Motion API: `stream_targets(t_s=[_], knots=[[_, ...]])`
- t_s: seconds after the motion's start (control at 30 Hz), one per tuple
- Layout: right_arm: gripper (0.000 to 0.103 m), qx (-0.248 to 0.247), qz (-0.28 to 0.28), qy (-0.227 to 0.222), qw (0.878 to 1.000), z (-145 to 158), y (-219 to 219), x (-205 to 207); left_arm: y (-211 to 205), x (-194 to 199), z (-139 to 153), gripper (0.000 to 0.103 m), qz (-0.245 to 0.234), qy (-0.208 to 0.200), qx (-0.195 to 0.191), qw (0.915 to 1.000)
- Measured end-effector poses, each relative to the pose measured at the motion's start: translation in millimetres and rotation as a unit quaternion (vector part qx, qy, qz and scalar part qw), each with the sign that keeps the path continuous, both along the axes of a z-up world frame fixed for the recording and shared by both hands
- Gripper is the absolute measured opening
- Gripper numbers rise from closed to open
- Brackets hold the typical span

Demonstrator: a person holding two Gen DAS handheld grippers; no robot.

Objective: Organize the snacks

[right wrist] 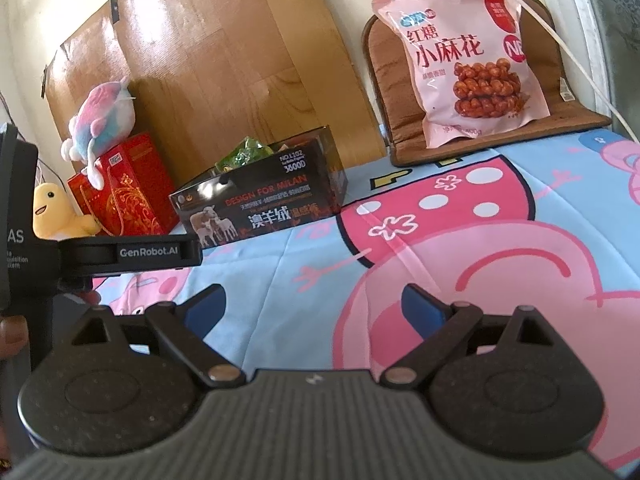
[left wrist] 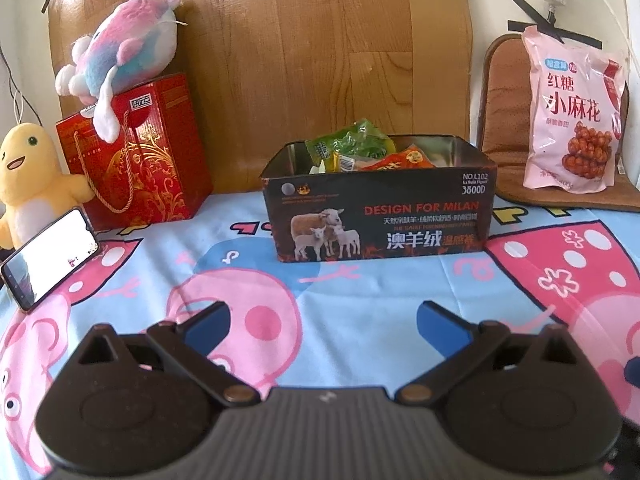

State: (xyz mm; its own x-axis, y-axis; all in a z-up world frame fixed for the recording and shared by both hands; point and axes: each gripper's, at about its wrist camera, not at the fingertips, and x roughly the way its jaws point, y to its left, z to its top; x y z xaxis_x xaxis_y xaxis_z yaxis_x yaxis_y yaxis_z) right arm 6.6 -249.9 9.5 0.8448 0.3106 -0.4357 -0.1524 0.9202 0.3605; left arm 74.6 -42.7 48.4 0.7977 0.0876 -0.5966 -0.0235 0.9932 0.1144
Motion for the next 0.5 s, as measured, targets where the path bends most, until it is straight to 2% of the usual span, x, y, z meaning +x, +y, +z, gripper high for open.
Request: stream_targets(t_s=[0.13,0.5], knots=[[0.096,-0.013,0.003,-0.002,1.000,0.3,4.2,-0.5,4.1,0.1,2.1,0.103,-0.002,0.002,-0.008,1.0000],[0.096,-0.006,0.009,0.004,1.000,-0.4,10.5,0.6,5.7,-4.3,1.7,0.103,-0.003,-0.001,-0.001,1.0000]])
